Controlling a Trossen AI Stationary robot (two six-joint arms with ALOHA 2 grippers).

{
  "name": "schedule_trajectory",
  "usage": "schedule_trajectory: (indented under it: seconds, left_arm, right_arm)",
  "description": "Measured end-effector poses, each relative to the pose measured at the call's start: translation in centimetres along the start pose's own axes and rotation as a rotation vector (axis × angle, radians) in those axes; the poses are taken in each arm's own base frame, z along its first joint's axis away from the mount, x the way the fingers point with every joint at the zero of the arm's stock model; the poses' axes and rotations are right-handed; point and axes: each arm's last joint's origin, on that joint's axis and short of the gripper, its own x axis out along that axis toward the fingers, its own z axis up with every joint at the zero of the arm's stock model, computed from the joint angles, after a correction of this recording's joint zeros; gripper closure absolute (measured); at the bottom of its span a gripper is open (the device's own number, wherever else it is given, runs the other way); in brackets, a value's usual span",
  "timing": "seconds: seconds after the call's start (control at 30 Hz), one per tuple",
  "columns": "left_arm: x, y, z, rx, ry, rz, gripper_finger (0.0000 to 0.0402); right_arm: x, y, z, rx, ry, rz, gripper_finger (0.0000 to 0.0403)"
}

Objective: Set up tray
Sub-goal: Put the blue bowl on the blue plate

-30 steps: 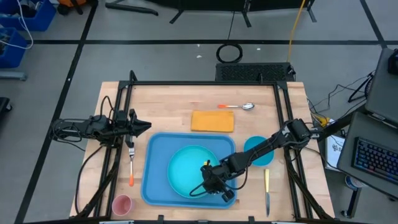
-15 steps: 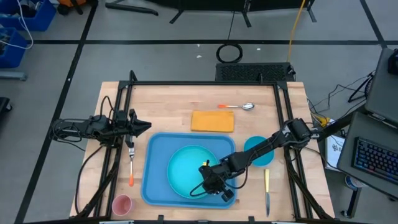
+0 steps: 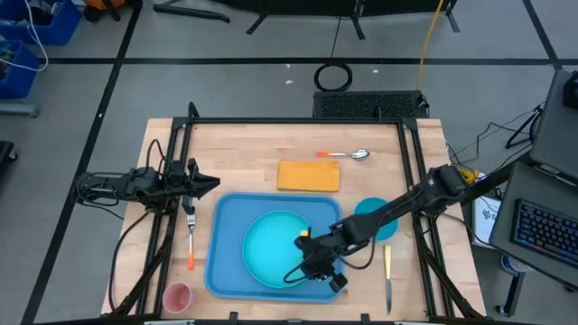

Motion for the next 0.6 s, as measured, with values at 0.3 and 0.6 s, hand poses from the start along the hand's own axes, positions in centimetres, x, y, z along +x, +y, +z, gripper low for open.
schedule_trajectory:
  seconds: [0.3, 0.6]
  left_arm:
    - [0.0, 0.0, 0.0, 0.000, 0.003, 0.001, 0.0350]
    - [0.0, 0.0, -0.1, -0.006, 0.005, 0.002, 0.0350]
  right_arm:
    - [-5.1, 0.7, -1.1, 0.207, 0.180, -0.341, 0.0323]
    - [-6.5, 0.3, -3.6, 0.470, 0.385, -0.504, 0.0323]
